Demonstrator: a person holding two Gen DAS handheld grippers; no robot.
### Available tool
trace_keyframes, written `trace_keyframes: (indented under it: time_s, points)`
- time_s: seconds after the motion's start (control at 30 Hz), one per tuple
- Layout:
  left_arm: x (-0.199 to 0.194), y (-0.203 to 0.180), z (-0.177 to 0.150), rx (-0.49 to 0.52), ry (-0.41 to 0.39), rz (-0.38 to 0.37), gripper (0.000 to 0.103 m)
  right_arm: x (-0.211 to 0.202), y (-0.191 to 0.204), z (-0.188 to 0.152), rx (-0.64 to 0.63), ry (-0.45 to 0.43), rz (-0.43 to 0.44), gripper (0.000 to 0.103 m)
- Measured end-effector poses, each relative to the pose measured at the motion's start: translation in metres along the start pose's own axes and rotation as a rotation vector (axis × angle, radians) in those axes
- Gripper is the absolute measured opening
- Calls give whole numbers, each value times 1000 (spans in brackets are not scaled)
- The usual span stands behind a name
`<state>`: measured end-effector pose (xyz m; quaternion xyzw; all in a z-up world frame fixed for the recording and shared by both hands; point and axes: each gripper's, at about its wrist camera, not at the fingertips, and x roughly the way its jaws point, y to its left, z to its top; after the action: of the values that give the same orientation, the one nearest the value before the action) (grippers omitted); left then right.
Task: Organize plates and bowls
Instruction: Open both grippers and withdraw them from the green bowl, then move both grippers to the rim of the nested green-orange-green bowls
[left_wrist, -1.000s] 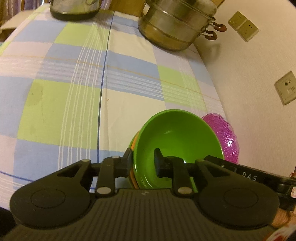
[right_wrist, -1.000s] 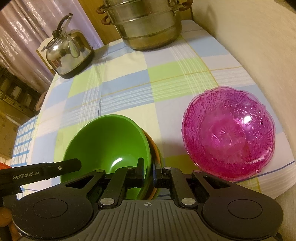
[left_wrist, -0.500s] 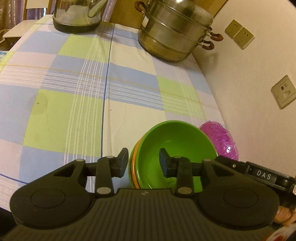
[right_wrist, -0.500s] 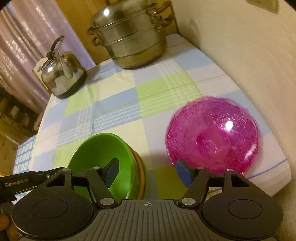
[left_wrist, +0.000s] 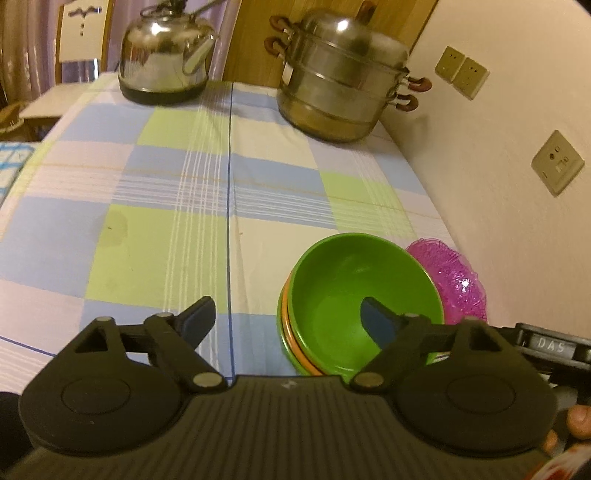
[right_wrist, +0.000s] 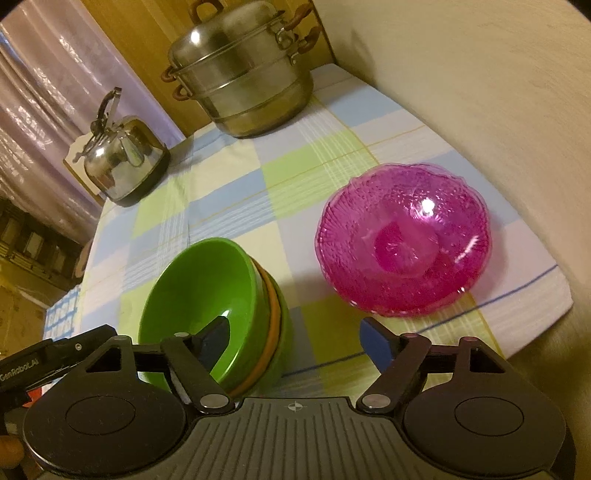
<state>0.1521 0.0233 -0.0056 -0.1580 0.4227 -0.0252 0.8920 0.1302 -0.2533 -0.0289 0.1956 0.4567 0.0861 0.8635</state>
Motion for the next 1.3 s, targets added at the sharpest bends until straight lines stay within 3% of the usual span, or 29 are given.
trace_keyframes:
  time_s: [0.37,0.77,1.3]
  points:
    - [-39,-11,-35,78,-68,61,96,-38,0,-25,-30,-41,-19,79]
    - [-48,-17,-57,91,-17,116,97,-53,-2,-44,-20,-25,-19,80]
    - [-49,-14,-73,67,40,98,97,-46,9,-68,-127,49,-62,80]
